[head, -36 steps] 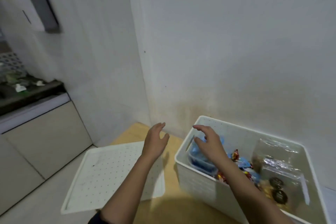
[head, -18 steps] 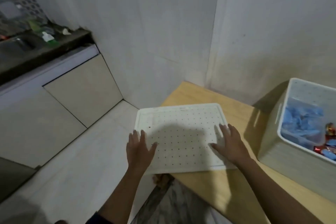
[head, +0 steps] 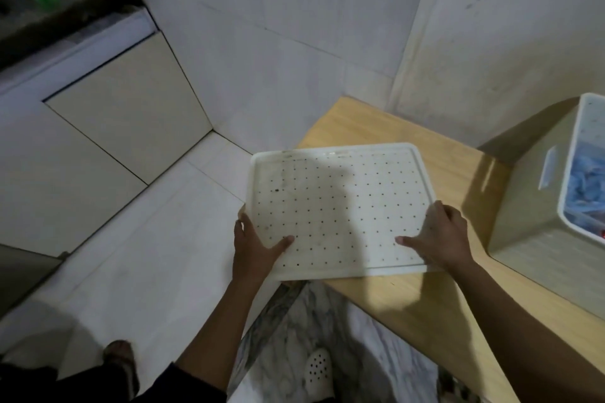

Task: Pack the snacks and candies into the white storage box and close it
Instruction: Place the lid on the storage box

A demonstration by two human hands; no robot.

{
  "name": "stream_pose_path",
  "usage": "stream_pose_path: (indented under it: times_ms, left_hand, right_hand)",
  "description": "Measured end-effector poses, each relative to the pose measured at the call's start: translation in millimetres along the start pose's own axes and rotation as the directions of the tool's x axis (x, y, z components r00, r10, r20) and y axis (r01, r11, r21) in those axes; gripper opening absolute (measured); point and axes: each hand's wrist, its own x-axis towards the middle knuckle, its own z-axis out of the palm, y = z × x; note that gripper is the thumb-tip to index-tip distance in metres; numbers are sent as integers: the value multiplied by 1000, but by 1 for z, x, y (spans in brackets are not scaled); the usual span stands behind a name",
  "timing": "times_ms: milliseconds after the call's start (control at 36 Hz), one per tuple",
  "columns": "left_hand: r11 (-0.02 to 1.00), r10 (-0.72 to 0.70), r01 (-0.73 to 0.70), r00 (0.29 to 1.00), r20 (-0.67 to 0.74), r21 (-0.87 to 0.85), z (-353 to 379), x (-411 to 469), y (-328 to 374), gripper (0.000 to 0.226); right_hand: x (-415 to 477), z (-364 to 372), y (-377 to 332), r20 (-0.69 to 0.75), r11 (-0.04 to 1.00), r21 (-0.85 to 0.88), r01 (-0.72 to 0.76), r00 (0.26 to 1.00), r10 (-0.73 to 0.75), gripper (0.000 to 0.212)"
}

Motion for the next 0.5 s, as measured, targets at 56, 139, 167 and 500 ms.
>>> stream_pose_path:
  times_ms: [56,139,167,500]
  left_hand:
    - [1000,-16,16,1000,-14,2,-1,1,-1,115]
    - [997,-70,70,998,-11,18,-4,0,-5,120]
    - [996,-83,83,996,-12,19,-6,0,-7,121]
    - [1000,-8,11,993,-114,28,-77,3,5,120]
  right_hand:
    - [0,-1,-6,20,999,29,-44,999,43,102]
    - [-2,1,-14,49,996,14,-83,995,83,111]
    - [-4,1,-17,54,996,24,-88,995,87,110]
    - [-19,-6,-61,2,973,232,4,1000,-5,107]
